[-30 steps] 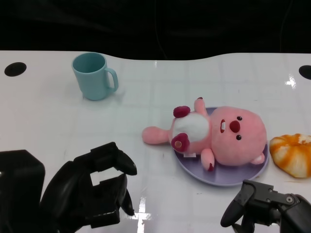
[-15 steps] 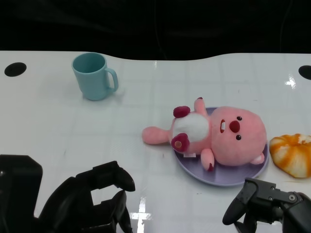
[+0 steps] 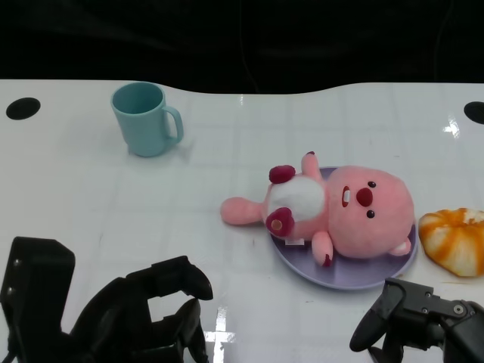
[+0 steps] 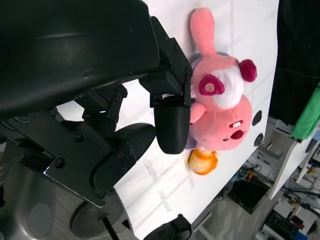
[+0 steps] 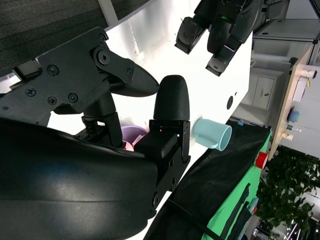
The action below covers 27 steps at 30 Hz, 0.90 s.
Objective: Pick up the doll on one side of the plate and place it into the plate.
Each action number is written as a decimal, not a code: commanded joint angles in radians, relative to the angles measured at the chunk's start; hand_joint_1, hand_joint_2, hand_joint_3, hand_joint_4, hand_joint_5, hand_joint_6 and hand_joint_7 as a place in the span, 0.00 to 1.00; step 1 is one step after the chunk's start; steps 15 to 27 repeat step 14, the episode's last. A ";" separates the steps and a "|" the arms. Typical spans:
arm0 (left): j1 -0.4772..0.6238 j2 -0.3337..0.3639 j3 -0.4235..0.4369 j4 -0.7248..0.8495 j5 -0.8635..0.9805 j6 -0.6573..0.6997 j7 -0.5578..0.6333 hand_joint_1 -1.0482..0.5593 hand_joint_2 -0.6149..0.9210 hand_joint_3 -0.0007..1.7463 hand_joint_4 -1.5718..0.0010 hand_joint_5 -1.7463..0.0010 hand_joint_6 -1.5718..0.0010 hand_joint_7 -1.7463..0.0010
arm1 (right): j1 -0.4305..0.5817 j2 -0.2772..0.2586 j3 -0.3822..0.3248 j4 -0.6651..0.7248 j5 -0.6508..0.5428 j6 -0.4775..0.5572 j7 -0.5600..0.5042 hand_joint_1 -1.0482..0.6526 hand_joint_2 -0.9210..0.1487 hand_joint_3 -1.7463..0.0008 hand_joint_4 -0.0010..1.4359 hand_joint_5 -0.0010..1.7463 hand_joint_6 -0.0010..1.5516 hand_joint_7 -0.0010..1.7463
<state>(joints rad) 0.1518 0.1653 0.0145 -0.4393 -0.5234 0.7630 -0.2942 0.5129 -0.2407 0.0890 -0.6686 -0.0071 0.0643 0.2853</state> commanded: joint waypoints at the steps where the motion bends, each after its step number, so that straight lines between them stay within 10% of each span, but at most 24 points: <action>1: -0.002 0.016 0.002 0.008 0.002 -0.020 -0.016 0.51 0.72 0.70 0.49 0.00 0.58 0.05 | 0.008 -0.012 -0.007 -0.002 0.010 -0.017 0.006 0.52 0.34 0.40 0.44 0.96 0.38 0.76; 27: 0.000 0.025 0.000 0.019 0.003 -0.034 -0.032 0.52 0.73 0.71 0.49 0.00 0.58 0.04 | 0.006 -0.003 0.004 0.004 0.001 -0.017 -0.001 0.53 0.35 0.40 0.44 0.96 0.38 0.77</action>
